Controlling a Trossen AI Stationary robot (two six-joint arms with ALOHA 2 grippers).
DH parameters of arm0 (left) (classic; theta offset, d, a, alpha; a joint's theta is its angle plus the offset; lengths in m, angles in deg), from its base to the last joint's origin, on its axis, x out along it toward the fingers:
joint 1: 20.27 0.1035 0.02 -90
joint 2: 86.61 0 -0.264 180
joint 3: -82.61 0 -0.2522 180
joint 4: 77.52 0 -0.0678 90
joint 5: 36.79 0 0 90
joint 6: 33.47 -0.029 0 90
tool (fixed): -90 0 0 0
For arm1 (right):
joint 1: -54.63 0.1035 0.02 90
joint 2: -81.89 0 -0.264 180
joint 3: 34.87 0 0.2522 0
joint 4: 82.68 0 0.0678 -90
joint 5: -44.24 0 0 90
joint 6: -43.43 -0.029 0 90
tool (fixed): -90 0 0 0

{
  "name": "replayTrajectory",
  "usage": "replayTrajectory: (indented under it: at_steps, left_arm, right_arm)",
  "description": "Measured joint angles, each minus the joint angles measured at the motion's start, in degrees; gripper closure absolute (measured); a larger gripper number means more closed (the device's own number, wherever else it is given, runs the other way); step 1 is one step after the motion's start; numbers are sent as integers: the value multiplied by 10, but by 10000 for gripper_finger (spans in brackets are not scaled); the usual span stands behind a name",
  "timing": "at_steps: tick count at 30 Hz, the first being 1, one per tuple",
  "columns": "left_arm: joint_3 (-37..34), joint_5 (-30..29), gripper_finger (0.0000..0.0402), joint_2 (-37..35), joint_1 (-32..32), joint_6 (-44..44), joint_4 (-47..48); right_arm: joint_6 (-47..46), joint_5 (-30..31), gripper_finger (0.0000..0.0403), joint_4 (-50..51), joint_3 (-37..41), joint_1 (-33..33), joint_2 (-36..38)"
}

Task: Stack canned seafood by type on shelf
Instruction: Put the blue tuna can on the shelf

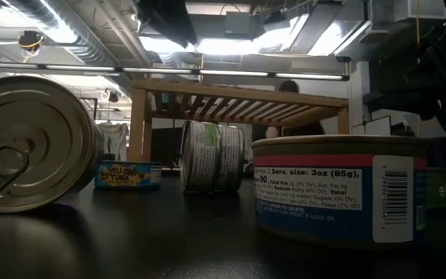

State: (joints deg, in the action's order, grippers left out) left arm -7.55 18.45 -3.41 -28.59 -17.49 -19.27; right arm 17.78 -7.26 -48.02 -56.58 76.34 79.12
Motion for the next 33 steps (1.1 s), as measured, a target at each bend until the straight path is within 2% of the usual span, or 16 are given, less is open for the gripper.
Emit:
replayTrajectory:
  at_steps: [7, 11, 20, 25, 33]
  left_arm:
    - [0, 138, 155, 0, -76, 159, 0]
    - [0, 181, 155, 0, -126, 208, 1]
    - [0, 182, 155, 2, -215, 285, 45]
    - [0, 182, 155, 7, -233, 345, 63]
    - [-1, 182, 155, 59, -247, 337, 63]
  right_arm:
    - [0, -6, 160, 0, 0, 0, 0]
    - [0, -6, 160, 0, 0, 0, 0]
    - [0, -6, 160, 0, 0, 0, 0]
    - [0, -6, 160, 0, 0, 0, 0]
    - [0, -6, 160, 0, 0, 0, 0]
